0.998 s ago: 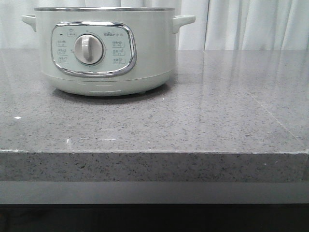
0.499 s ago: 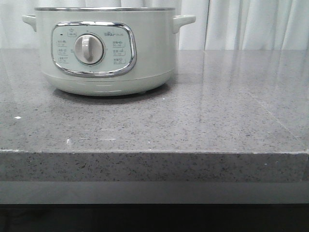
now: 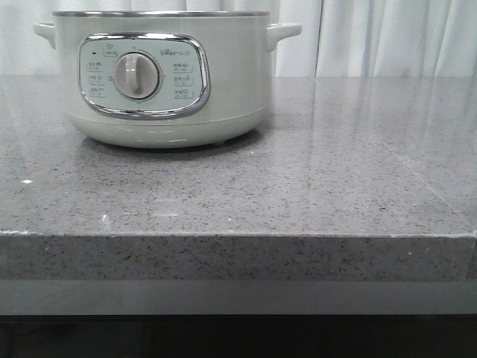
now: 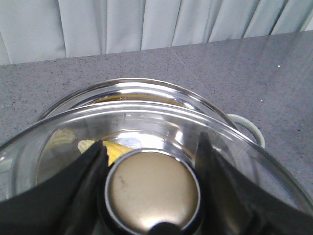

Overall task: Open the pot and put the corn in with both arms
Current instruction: 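Lower the glass lid back onto the pot with the left gripper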

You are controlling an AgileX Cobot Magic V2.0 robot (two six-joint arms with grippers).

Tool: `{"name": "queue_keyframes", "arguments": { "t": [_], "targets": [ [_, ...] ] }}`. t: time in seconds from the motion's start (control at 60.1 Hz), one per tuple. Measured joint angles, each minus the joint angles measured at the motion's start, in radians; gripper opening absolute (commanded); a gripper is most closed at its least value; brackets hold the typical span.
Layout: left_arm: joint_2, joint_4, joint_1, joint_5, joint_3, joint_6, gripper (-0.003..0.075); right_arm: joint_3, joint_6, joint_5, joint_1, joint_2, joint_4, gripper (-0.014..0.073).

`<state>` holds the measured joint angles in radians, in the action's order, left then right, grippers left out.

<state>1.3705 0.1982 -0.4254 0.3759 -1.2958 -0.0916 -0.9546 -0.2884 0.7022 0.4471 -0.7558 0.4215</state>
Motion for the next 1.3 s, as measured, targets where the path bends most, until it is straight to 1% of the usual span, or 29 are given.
{"name": "queue_keyframes", "arguments": {
  "t": [0.266,0.366,0.532,0.732,1.297],
  "targets": [
    [0.185,-0.027,-0.005,-0.064,-0.134,0.0,0.0221,0.0,0.002,0.0,0.0,0.0,0.0,0.0542],
    [0.236,-0.038,-0.005,-0.113,-0.149,0.0,0.0221,0.0,0.002,0.0,0.0,0.0,0.0,0.0542],
    [0.283,-0.043,-0.005,-0.158,-0.151,0.0,0.0221,0.0,0.002,0.0,0.0,0.0,0.0,0.0542],
    [0.297,-0.042,-0.019,-0.185,-0.152,0.0,0.0221,0.002,0.0,0.0,0.0,0.0,0.0,0.0542],
    [0.299,-0.036,-0.023,-0.187,-0.152,0.0,0.0221,0.002,0.002,0.0,0.0,0.0,0.0,0.0542]
  ]
}}
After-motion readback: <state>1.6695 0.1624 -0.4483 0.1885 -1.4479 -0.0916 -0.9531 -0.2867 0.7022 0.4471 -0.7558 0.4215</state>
